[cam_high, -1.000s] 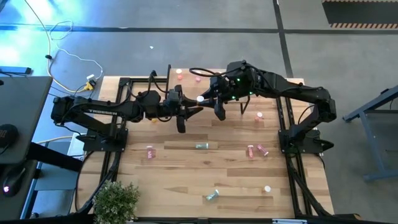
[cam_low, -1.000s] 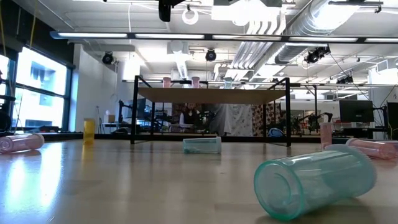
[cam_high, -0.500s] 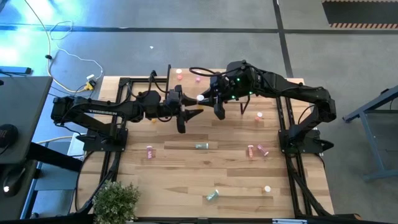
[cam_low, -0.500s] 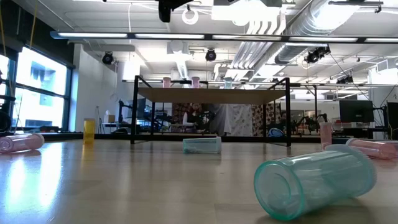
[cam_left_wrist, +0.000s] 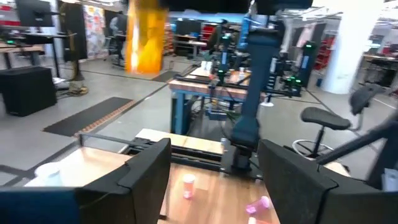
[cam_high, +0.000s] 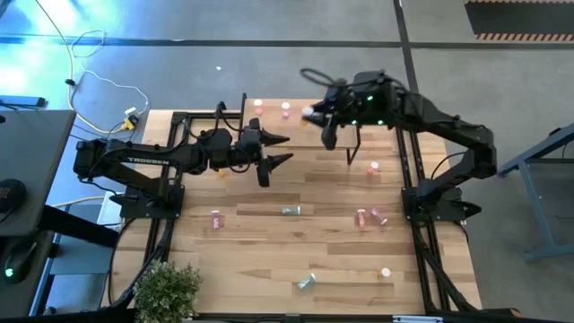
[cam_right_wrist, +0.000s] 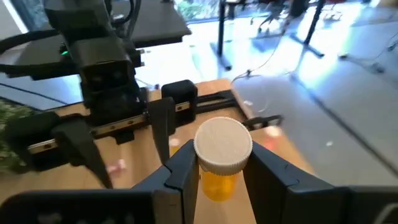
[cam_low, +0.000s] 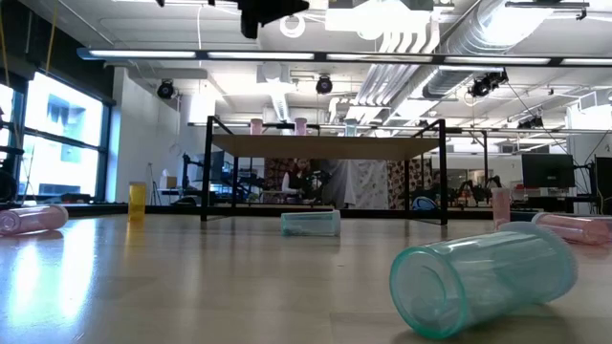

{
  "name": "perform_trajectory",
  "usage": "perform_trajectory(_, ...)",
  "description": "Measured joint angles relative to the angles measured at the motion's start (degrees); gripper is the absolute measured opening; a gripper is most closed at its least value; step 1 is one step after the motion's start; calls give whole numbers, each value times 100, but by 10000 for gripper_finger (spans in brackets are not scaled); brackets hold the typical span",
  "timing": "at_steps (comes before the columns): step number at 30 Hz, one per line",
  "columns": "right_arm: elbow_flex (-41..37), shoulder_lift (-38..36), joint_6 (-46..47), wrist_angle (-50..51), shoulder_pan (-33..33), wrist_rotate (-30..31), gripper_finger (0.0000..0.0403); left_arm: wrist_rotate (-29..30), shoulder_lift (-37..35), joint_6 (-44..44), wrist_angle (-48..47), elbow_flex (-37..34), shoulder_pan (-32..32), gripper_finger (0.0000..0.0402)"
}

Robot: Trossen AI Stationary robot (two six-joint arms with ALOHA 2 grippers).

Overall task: Pick and place medicine bottles onto shelf by color
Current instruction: Put the middle orange pill bottle on the shelf

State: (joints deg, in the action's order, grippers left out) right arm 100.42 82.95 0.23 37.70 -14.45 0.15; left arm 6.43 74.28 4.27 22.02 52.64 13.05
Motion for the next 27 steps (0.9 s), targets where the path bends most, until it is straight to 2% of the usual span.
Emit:
perform_trajectory(11, -194, -844, -475, 762, -1037, 609, 99, 8, 0, 0, -1, 0, 766, 229)
perform_trajectory(16, -1347, -1016, -241, 490, -1643, 506, 99, 22, 0, 0, -43, 0, 1022, 231)
perform_trajectory(21, -2566, -1173, 177, -636, -2173, -153, 99, 20, 0, 0, -129, 0, 1214, 232)
perform_trajectory(27, -3719, -1249, 588, -1866, -2491, -496, 99, 19, 0, 4, -295, 0, 1374, 232)
